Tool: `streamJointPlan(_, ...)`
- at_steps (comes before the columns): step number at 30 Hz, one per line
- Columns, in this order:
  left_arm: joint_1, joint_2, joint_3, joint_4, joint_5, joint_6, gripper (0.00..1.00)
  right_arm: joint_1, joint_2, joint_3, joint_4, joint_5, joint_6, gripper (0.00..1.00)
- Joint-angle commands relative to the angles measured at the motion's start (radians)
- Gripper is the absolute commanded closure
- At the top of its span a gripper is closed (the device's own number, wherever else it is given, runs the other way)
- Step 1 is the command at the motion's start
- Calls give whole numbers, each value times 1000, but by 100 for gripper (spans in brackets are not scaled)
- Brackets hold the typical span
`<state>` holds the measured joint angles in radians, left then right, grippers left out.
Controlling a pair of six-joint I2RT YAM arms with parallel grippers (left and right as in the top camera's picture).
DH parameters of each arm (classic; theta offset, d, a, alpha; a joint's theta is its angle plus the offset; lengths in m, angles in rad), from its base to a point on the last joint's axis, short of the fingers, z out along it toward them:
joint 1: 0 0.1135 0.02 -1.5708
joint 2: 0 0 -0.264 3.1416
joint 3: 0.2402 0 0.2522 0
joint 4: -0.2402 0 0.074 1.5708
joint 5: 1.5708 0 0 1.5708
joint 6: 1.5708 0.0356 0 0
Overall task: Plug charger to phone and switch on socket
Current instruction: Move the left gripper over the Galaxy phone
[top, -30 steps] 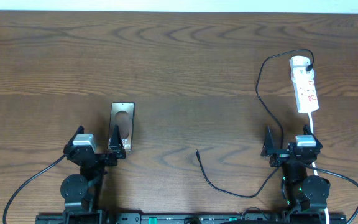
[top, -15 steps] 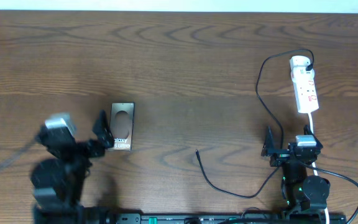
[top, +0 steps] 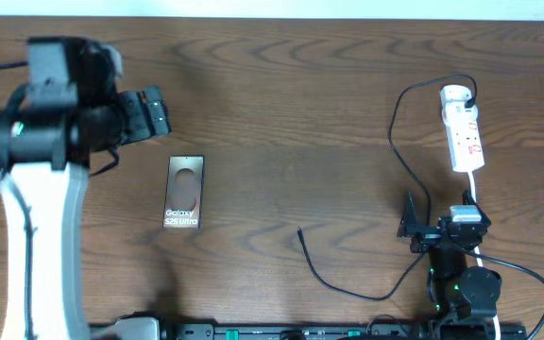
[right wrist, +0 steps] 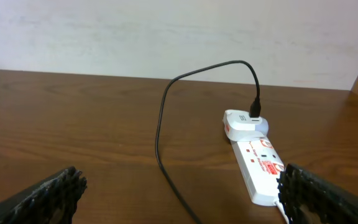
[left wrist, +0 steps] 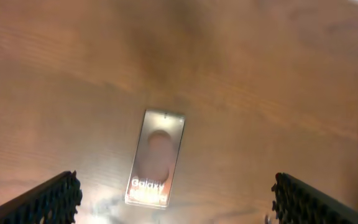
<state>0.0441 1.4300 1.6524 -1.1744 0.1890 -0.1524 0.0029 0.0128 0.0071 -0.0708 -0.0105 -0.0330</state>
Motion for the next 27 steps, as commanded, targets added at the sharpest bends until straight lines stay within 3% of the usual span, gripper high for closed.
streamJointPlan(1,-2,119,9,-86,12,18,2,5,-3,-1,-5,4,10,1)
streamJointPlan(9,-2,380,-29,-124,9,23,2,5,-2,-1,-5,4,10,1)
streamJointPlan(14,-11,523,-29,-123,8,173,2,5,-1,-1,-5,4,10,1)
streamJointPlan(17,-18,586,-29,-111,8,205,2,5,-1,-1,-5,4,10,1)
streamJointPlan(27,-62,612,-38,-74,-2,235,2,5,0,-1,-5,4,10,1)
